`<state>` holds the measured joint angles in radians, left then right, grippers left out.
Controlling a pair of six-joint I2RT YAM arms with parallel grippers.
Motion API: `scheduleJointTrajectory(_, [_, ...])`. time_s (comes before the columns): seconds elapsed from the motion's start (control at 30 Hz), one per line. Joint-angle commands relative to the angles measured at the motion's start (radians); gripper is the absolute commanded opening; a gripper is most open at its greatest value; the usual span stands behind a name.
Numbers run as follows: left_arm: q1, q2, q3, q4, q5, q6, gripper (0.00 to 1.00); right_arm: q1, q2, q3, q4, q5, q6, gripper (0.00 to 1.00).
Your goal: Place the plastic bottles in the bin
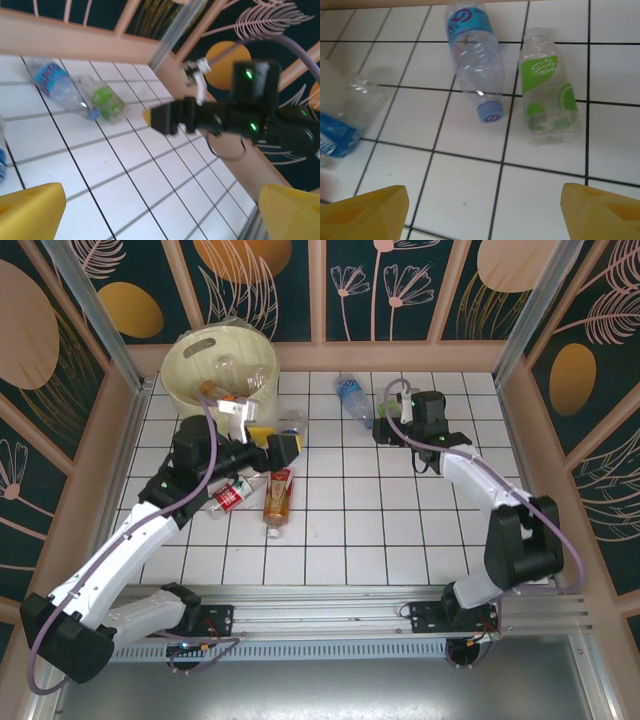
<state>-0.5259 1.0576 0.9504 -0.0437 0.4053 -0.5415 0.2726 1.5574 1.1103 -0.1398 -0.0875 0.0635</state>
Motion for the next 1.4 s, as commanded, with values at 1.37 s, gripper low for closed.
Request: scheduleJointTrajectory(1.37, [-0.219, 0.06, -0.391, 0.632, 0.029, -0.314, 0.98, -0.06, 0.642, 0.542, -0.202, 0.094, -0.096, 0.63])
